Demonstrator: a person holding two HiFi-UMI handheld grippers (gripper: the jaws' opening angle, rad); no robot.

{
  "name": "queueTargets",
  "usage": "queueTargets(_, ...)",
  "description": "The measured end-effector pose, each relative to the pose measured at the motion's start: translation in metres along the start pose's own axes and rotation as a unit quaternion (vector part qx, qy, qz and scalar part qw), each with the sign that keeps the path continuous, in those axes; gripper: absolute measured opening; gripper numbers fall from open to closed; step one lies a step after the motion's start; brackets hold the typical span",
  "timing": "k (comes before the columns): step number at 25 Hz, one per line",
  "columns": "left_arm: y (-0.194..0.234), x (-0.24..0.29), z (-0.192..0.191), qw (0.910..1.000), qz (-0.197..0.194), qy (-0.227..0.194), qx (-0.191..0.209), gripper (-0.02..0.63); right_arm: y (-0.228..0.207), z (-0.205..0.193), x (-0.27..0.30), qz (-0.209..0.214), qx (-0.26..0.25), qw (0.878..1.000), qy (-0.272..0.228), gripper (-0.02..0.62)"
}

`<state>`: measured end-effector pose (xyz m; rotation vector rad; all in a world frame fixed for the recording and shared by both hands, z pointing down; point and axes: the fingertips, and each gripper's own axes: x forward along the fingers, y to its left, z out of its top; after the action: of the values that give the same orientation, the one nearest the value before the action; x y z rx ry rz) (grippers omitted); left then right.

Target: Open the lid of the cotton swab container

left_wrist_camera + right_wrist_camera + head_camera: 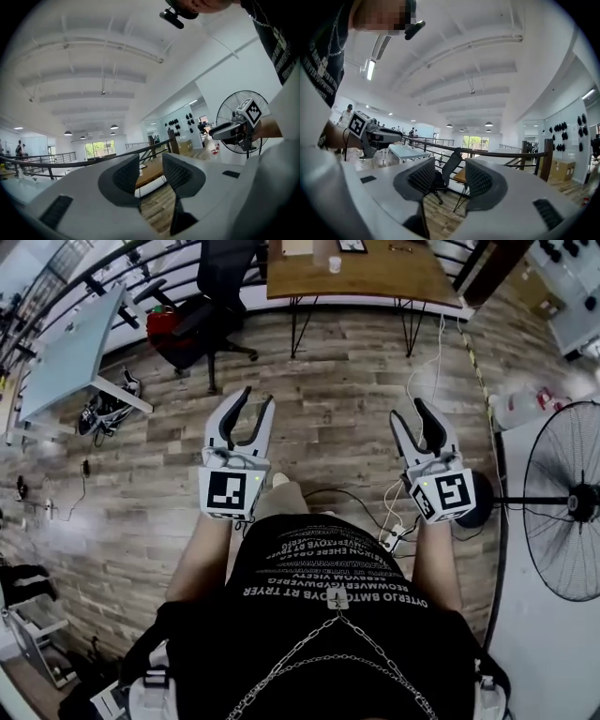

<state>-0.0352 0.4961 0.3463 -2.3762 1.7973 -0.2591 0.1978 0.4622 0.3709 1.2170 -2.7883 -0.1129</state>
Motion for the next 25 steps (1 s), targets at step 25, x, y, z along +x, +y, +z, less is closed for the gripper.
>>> queueTargets(25, 0.047, 0.106, -0.039, 0.9997, -0.01, 0.012, -0.02, 0.184, -0.052, -0.036, 0.087, -0.032, 0.03, 0.998, 0.043, 0.204)
